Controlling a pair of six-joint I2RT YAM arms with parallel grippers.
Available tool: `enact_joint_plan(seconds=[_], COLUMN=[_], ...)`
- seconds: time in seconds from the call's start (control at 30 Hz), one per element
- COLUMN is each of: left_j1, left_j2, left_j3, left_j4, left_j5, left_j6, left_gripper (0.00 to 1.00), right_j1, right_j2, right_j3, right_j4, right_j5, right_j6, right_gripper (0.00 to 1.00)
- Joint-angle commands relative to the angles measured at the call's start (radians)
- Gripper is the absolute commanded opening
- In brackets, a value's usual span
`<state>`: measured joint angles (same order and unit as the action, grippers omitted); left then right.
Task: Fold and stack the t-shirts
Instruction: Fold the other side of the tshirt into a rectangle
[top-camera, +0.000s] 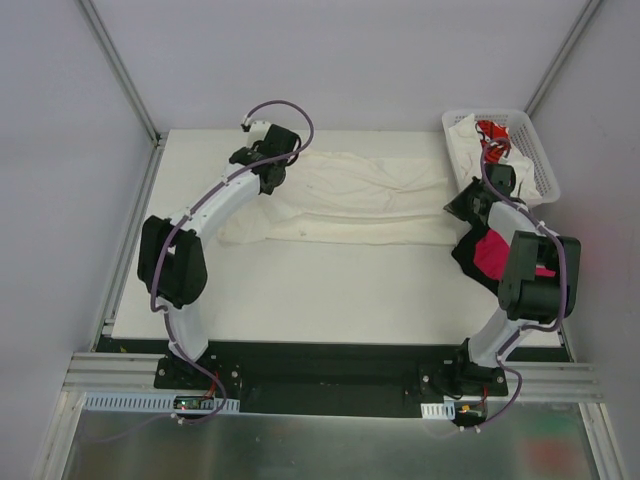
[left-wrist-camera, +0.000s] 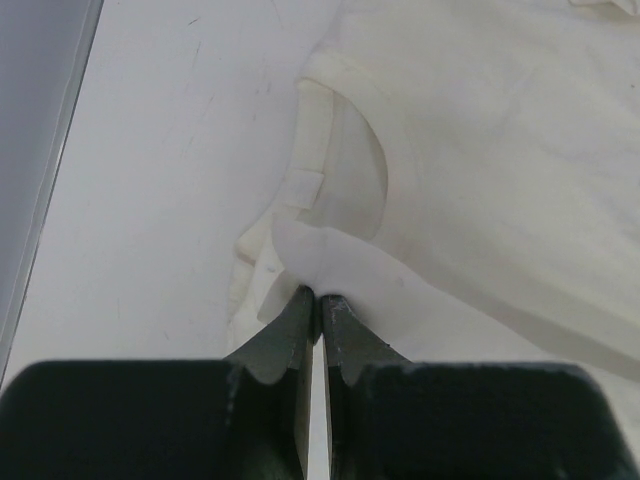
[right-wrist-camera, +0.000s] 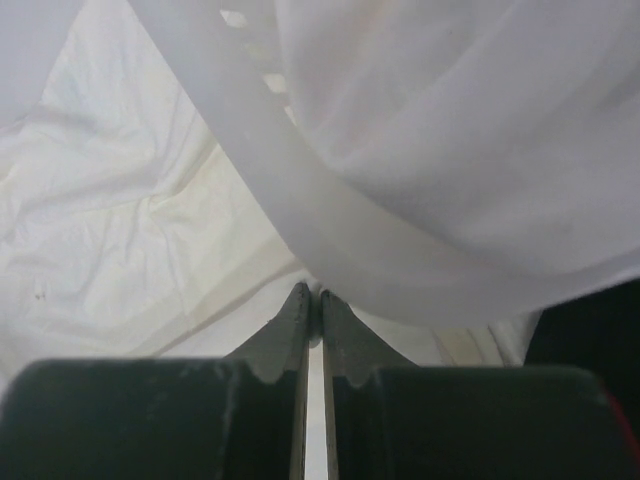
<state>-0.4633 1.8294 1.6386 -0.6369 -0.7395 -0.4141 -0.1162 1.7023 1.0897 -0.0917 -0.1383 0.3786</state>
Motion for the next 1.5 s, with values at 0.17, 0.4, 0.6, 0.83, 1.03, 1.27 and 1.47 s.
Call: enact_joint_plan(seconds=[0.17,0.4,0.6,0.83,1.03,1.27,1.47], left_j1=[0.044,0.058,0.061,0.063,0.063,0.063,0.063], left_j2=[0.105,0.142,0.163,0.16,0.156,0.142,0.114], left_j3=[0.07,0.108,0.141,0.129,0.135,0.141,0.15], left_j4=[0.026,0.028,0.028,0.028,0.028,0.029,0.026], left_j5=[0.02,0.031,0.031,0.038,0.063,0.074,0.08], left_j6=[0.02,0.031,0.051,0.055,0.058,0.077,0.069], left_gripper=[0.02,0.01,0.0,0.0,0.05,0.42,0.48], right_j1=[0.0,0.0,0.0,0.0,-0.002,-0.005,-0.007], right_j2=[0.103,0.106,0.1,0.082,0.034,-0.003,-0.062], right_j3=[0.104,0.102,0.078,0.065,0.059,0.053,0.045], right_j4=[0.037,0.035,0.033,0.029,0.021,0.015,0.009], right_j5=[-0.003,-0.003,0.008,0.008,0.029,0.035,0.013], right_j6=[0.009,0.005,-0.009,-0.006,-0.017,-0.017,-0.027], right_gripper=[0.01,0.01,0.01,0.48,0.66,0.67,0.66])
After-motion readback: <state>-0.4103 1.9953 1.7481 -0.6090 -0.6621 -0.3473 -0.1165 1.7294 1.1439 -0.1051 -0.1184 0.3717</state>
